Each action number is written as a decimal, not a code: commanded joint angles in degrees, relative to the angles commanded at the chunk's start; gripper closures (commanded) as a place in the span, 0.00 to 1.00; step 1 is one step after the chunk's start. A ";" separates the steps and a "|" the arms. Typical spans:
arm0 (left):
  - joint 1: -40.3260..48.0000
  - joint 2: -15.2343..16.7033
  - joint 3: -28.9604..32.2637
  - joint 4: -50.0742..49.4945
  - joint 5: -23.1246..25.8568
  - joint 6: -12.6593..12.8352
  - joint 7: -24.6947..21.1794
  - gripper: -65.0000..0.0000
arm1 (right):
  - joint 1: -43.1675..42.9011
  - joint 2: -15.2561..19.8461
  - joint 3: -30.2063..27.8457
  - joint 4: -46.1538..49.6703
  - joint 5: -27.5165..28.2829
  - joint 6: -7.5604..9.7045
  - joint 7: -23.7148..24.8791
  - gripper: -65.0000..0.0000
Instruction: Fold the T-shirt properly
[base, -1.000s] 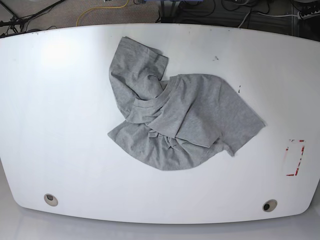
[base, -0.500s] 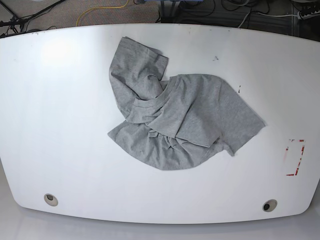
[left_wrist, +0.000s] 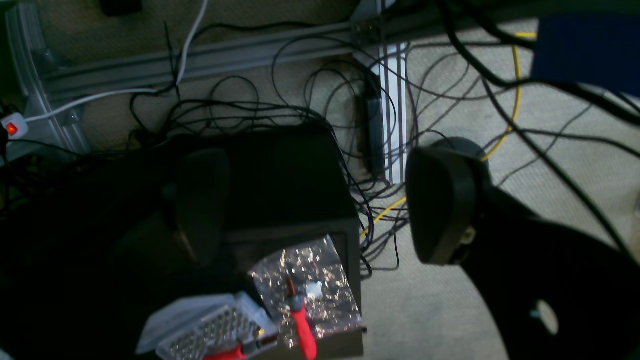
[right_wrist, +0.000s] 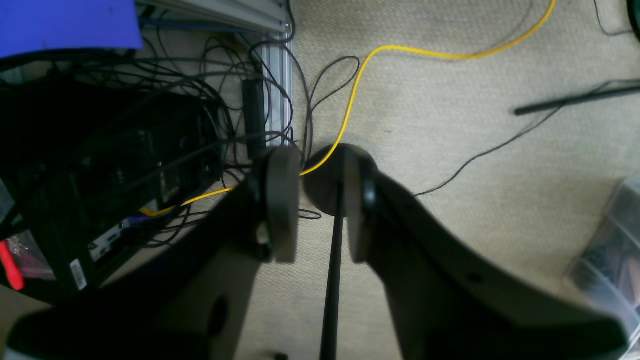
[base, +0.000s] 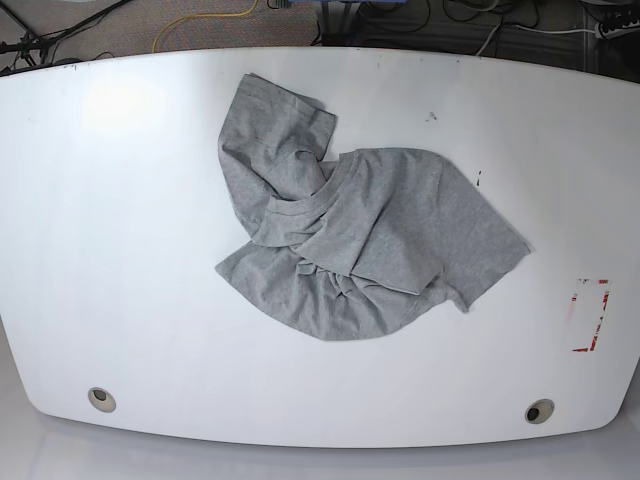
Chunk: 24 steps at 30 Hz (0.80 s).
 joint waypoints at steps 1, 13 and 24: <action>0.81 0.07 -0.53 1.50 -0.04 0.00 0.00 0.21 | -0.69 0.08 0.02 1.07 0.62 -0.04 0.02 0.77; 3.86 0.10 -3.91 7.73 -0.20 -0.16 0.25 0.21 | -6.24 0.18 -0.22 10.71 -0.20 -0.08 -0.05 0.76; 5.94 0.43 -7.84 12.62 -0.28 -0.27 0.51 0.22 | -11.42 0.02 0.33 19.34 -0.89 -0.18 -0.76 0.76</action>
